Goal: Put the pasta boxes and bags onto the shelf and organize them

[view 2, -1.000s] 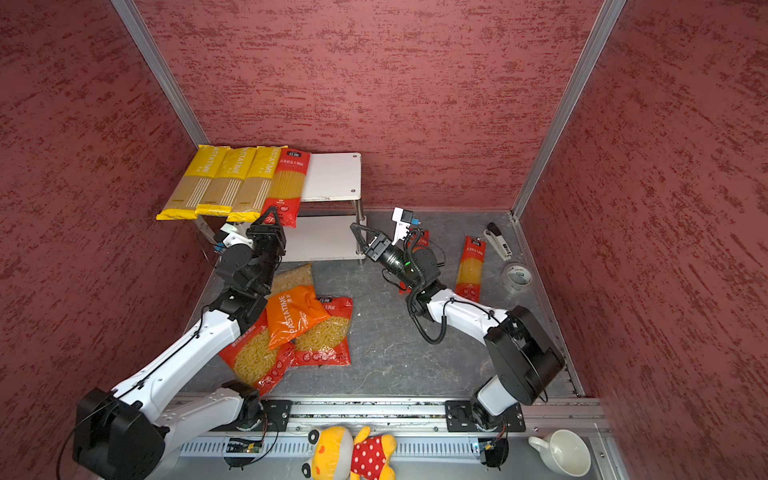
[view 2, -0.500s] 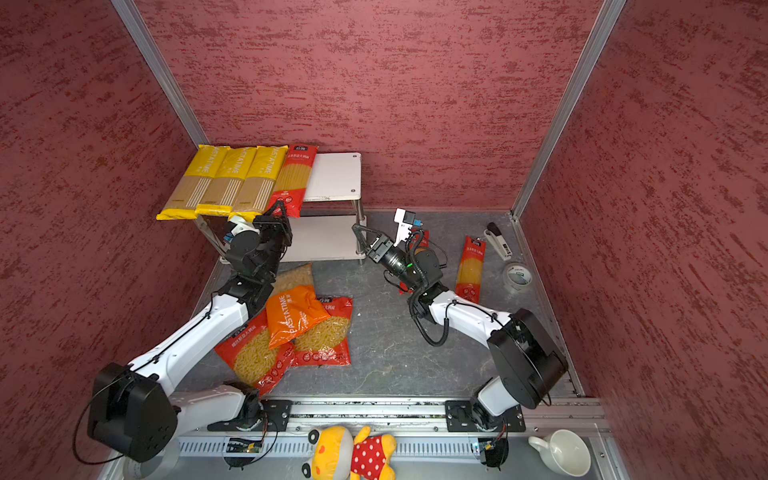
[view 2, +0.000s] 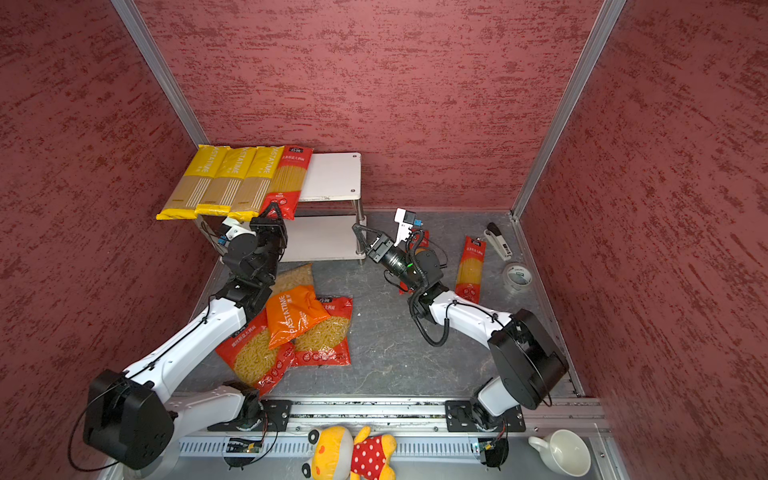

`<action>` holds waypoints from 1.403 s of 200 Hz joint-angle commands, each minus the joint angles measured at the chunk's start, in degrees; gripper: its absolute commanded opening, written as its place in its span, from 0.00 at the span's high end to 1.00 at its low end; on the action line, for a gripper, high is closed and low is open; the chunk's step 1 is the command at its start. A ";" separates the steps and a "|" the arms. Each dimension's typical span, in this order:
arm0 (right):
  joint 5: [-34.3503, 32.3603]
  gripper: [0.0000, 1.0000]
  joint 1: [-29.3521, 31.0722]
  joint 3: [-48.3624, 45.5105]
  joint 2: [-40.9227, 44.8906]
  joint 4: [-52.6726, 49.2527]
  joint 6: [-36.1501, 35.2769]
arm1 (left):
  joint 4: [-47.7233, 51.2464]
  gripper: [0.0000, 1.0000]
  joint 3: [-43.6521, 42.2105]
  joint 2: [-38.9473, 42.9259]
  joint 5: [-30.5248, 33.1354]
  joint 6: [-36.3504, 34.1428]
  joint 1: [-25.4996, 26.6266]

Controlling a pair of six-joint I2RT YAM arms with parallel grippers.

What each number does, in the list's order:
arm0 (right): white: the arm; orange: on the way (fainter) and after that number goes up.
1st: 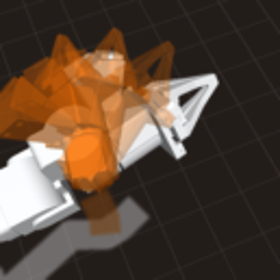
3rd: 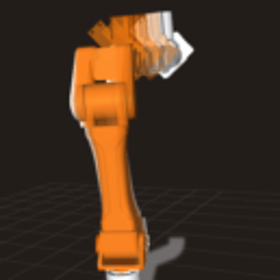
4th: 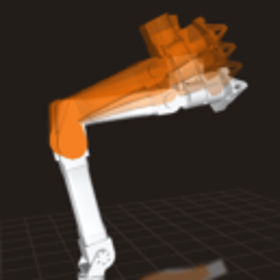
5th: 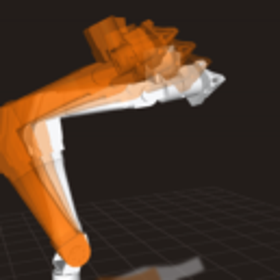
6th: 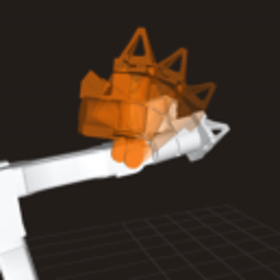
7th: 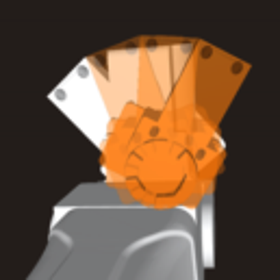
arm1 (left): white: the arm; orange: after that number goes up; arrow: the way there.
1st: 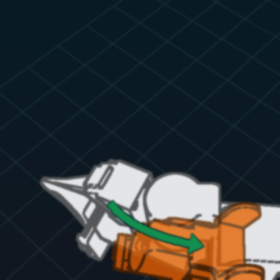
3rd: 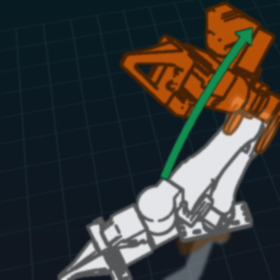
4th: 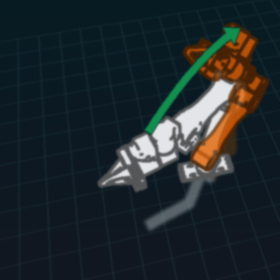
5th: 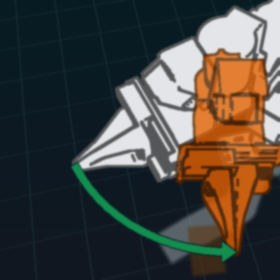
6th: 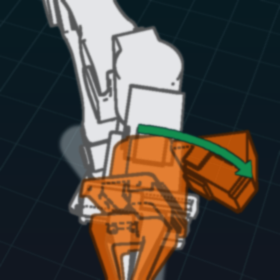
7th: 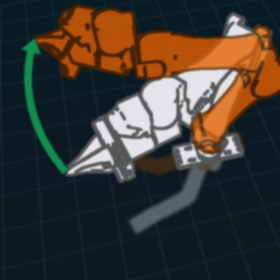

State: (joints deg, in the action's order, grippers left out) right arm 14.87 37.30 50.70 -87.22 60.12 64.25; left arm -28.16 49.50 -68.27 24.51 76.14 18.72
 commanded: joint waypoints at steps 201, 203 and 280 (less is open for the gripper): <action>-5.32 0.51 -0.82 -5.39 3.69 -6.30 -7.85 | 15.62 0.24 -16.12 24.30 -2.06 -7.86 8.25; -5.43 0.50 -0.82 -5.49 3.65 -6.54 -8.07 | 15.78 0.24 -16.37 24.45 -1.72 -8.18 8.59; -7.10 0.54 -9.83 -8.98 8.64 -34.47 -11.94 | 13.63 0.24 -20.61 14.83 2.76 -12.72 22.54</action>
State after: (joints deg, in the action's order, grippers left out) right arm 9.56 31.51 44.01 -80.36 37.54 53.80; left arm -13.10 28.86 -49.47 26.33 66.83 38.76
